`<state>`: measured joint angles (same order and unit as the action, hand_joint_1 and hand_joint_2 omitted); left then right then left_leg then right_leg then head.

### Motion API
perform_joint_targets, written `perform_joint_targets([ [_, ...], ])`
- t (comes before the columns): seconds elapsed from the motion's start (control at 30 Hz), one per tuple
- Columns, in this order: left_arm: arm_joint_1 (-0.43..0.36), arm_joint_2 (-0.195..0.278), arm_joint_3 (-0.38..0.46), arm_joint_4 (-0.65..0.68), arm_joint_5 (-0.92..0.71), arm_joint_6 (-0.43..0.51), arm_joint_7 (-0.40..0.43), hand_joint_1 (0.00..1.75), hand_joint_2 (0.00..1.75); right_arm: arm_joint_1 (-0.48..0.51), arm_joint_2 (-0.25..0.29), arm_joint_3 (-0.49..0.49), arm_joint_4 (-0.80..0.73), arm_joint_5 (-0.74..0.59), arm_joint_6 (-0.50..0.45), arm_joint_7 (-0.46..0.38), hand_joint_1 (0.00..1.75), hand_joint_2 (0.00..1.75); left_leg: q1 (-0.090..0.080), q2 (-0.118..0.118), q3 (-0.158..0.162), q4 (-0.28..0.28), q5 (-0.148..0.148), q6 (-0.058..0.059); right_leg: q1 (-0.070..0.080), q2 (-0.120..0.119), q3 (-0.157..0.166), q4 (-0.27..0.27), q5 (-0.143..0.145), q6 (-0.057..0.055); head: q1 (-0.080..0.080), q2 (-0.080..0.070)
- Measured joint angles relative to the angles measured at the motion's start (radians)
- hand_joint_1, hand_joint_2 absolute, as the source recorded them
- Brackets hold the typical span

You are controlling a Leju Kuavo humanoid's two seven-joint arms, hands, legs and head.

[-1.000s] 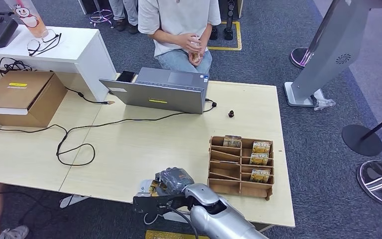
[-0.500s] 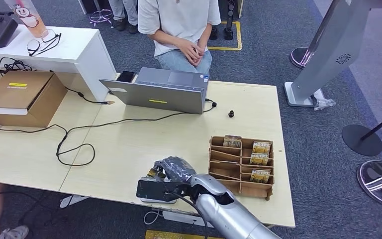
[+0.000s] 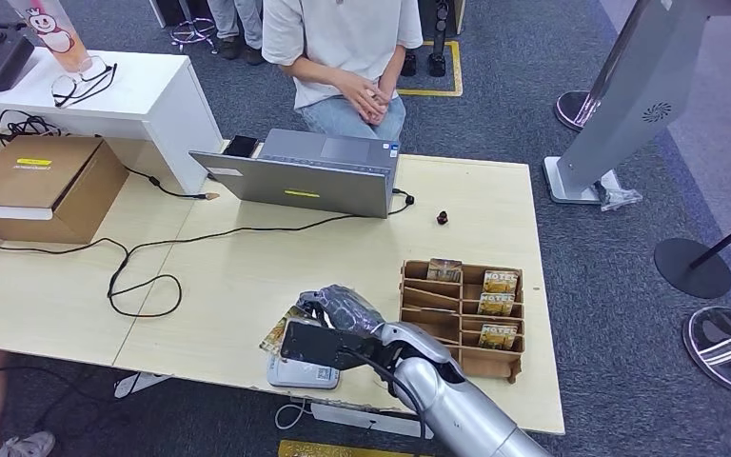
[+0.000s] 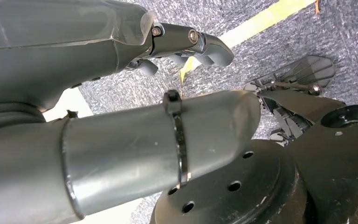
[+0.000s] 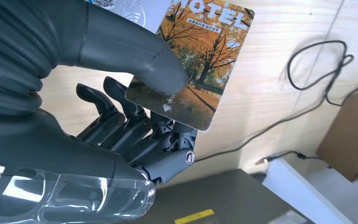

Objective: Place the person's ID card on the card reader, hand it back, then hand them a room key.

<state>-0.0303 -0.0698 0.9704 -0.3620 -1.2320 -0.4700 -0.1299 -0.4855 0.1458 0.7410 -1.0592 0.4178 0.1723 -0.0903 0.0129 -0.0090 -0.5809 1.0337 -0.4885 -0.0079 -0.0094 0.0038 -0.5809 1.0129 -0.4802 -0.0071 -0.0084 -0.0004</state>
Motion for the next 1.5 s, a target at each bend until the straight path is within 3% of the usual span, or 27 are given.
perform_joint_targets([
  [0.73,0.011,-0.002,-0.018,0.005,0.013,0.005,-0.017,0.0,0.0,0.017,-0.027,-0.06,-0.22,0.036,-0.174,-0.069,1.75,1.75,0.0,0.0,0.0,0.0,0.0,0.0,0.0,0.0,0.0,0.0,0.0,0.0,0.0,0.0],
  [1.5,0.022,-0.027,-0.021,-0.032,0.0,-0.015,0.008,0.0,0.0,-0.034,0.02,-0.104,-0.142,0.209,-0.566,-0.024,1.75,1.75,0.0,0.0,0.0,0.0,0.0,0.0,0.0,0.0,0.0,0.0,0.0,0.0,0.0,0.0],
])
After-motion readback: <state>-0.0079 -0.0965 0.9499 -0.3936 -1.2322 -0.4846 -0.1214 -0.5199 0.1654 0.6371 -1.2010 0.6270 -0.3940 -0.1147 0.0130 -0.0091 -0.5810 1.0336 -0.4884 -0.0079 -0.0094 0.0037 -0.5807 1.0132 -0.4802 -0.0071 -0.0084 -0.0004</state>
